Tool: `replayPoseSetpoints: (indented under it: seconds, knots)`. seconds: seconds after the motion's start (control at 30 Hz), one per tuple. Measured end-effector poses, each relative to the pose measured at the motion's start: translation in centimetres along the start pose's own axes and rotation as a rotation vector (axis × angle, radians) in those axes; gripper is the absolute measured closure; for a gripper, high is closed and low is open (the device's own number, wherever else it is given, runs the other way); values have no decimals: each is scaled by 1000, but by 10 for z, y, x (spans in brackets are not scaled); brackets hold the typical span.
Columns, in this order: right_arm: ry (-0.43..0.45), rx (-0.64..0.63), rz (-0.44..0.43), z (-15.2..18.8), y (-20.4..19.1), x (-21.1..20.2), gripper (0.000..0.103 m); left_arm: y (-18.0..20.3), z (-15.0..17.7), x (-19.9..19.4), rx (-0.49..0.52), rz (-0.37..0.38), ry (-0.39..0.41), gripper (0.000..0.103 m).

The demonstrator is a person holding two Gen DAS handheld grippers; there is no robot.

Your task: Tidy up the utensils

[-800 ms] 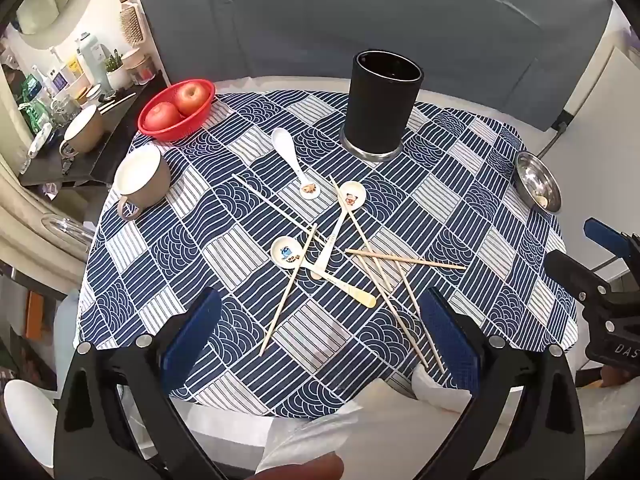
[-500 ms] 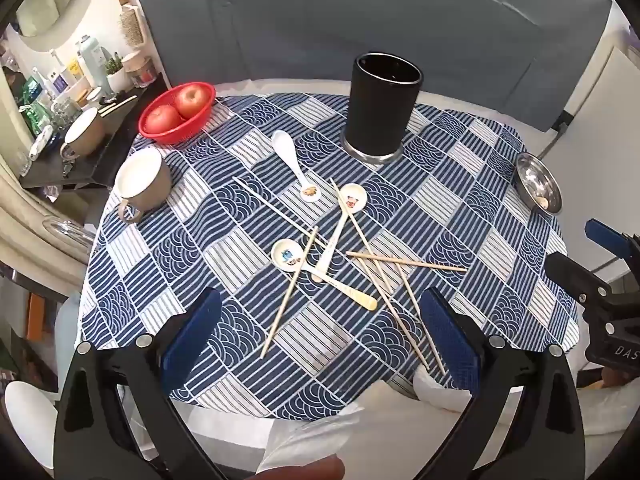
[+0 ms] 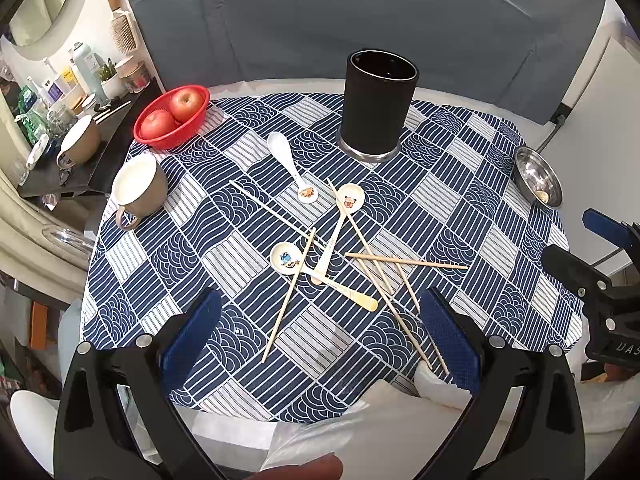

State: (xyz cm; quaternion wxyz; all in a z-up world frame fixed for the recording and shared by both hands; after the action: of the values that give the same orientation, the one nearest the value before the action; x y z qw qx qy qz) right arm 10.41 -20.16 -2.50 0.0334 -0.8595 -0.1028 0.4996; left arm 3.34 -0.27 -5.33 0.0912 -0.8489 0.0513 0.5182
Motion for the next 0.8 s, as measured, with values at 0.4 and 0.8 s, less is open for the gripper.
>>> replayPoseSetpoints:
  seconds: [0.4,0.8]
  knots:
    - [9,-3,-1,-1,0,1,8,-1,-4,1,0,-12,-3,6]
    - [6,-11,-3,-1,-2,2,8,0,-2,1,-1,-4,-3,6]
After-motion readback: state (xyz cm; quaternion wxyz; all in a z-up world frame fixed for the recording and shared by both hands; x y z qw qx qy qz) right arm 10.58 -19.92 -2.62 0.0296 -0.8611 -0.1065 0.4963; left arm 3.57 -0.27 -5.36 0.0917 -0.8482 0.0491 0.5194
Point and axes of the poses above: each gripper's, at about its wrist camera, not at the fingertips, and x roughly the way its jaws point, y to its right, z to its underside, the point moved 6 cm from there along x, roughly the way its jaws point, and after that the axes turned 13 degrees about x, right-handed, at the moved point
